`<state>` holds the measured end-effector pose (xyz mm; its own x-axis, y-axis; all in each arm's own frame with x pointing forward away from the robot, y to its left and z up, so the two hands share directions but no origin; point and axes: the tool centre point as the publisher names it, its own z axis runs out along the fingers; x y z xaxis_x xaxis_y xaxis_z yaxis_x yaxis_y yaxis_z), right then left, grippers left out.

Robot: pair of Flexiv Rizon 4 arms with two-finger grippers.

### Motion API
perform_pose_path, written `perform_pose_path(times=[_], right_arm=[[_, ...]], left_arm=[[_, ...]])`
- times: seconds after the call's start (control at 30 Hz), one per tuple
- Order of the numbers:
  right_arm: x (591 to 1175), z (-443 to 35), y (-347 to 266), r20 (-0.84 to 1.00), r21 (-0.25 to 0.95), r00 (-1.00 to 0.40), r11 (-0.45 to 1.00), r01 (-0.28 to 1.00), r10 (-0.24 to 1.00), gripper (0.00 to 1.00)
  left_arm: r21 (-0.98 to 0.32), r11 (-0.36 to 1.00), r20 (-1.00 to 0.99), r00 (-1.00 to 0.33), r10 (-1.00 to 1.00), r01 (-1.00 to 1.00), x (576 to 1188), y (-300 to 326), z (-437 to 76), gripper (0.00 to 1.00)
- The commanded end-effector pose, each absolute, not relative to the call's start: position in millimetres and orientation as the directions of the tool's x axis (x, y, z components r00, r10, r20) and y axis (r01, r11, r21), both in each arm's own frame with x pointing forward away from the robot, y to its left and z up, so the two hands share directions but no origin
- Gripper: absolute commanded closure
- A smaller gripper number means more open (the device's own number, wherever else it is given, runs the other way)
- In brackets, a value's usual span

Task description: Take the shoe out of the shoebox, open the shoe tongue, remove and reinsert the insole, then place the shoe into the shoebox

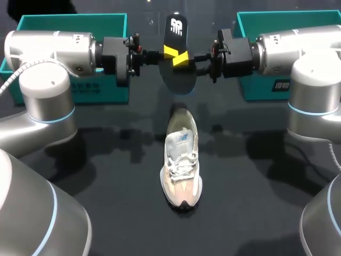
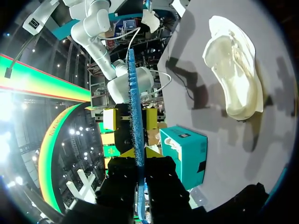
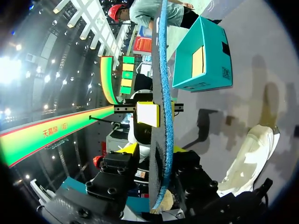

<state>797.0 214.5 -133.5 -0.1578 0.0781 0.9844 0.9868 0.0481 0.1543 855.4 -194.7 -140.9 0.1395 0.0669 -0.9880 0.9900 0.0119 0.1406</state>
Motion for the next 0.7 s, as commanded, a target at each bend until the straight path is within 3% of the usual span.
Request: perform_pose_path(times=[0.03,0.27,0.57,0.7], right_arm=[[797.0,-134.6,216.7,0.985,0.154,-0.157,0.046,0.987,0.077,0.73],[797.7,-134.9,216.5,0.985,0.153,-0.156,0.044,0.987,0.073,0.81],[800.7,-135.8,216.2,0.986,0.146,-0.149,0.039,0.988,0.07,0.83],[801.1,-136.1,216.5,0.987,0.145,-0.147,0.036,0.989,0.068,0.9]], left_arm=[[0.147,0.007,-0.987,0.146,0.062,0.989,856.7,-196.2,-141.8,1.0],[0.157,0.002,-0.986,0.157,0.05,0.988,855.2,-194.6,-140.9,1.0],[0.169,-0.009,-0.985,0.169,0.029,0.986,851.6,-193.0,-139.0,1.0],[0.169,-0.009,-0.985,0.169,0.024,0.986,850.5,-192.8,-138.6,1.0]])
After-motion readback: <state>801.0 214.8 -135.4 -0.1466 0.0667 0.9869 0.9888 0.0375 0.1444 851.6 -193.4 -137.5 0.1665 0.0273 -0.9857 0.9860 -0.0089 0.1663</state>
